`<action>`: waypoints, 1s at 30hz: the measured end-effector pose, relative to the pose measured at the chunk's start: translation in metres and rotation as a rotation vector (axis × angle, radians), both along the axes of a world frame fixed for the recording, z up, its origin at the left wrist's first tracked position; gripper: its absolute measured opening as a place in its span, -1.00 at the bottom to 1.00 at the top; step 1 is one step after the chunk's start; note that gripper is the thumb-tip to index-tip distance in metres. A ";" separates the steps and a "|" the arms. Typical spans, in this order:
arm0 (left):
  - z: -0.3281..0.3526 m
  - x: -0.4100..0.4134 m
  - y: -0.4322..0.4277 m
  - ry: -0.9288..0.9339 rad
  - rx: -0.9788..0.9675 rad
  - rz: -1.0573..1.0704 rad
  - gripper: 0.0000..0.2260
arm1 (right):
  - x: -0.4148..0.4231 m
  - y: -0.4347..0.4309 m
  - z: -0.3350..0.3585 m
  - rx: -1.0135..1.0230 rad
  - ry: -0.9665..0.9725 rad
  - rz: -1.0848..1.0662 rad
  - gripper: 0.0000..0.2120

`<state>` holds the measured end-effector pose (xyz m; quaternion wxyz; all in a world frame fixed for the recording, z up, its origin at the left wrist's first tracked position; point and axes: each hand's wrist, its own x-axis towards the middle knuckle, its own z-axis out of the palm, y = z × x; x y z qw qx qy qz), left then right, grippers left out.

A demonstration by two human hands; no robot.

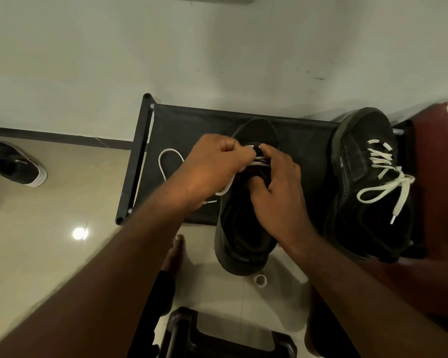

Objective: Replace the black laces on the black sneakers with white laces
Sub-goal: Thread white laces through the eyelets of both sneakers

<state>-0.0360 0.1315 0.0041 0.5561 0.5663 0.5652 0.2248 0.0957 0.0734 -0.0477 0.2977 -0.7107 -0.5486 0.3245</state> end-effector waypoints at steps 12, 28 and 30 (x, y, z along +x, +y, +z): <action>-0.012 0.007 0.000 0.292 0.070 0.066 -0.79 | -0.001 0.000 0.001 0.007 -0.003 -0.001 -0.40; -0.019 -0.001 -0.001 0.541 0.014 -0.260 -0.76 | -0.002 0.000 -0.001 0.007 -0.011 -0.015 -0.38; -0.015 0.002 0.000 0.449 -0.011 -0.234 -0.75 | -0.002 0.000 -0.001 0.007 -0.007 -0.014 -0.37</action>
